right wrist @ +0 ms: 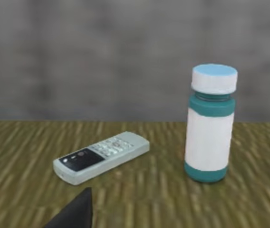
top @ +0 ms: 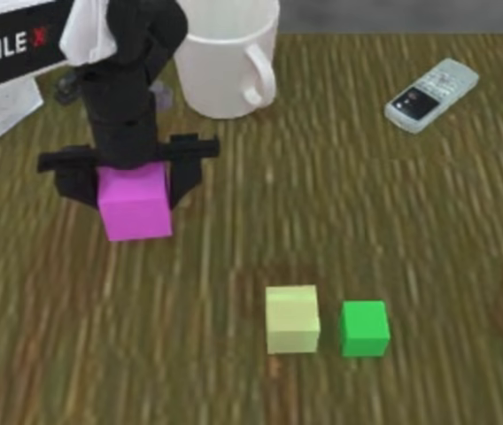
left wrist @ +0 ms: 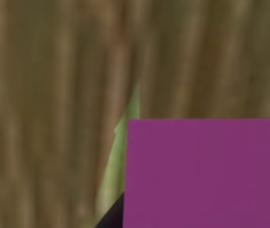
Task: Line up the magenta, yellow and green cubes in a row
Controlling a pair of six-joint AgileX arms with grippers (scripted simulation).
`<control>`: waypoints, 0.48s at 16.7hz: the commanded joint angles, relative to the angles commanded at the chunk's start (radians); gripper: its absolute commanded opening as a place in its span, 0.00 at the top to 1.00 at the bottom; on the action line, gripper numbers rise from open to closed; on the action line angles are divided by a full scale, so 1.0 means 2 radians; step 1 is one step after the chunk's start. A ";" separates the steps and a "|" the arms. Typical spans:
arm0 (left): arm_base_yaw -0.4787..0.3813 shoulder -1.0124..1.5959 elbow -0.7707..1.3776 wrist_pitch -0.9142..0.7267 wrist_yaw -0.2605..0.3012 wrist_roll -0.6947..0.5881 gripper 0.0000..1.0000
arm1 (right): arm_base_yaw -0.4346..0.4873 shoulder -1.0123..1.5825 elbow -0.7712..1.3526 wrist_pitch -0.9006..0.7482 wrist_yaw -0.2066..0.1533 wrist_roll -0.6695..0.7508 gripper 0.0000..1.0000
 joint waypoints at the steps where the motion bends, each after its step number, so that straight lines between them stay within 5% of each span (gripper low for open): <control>1: -0.006 -0.007 -0.007 0.001 0.000 -0.004 1.00 | 0.000 0.000 0.000 0.000 0.000 0.000 0.00; 8: -0.112 -0.120 -0.132 0.012 -0.001 -0.070 1.00 | 0.000 0.000 0.000 0.000 0.000 0.000 0.00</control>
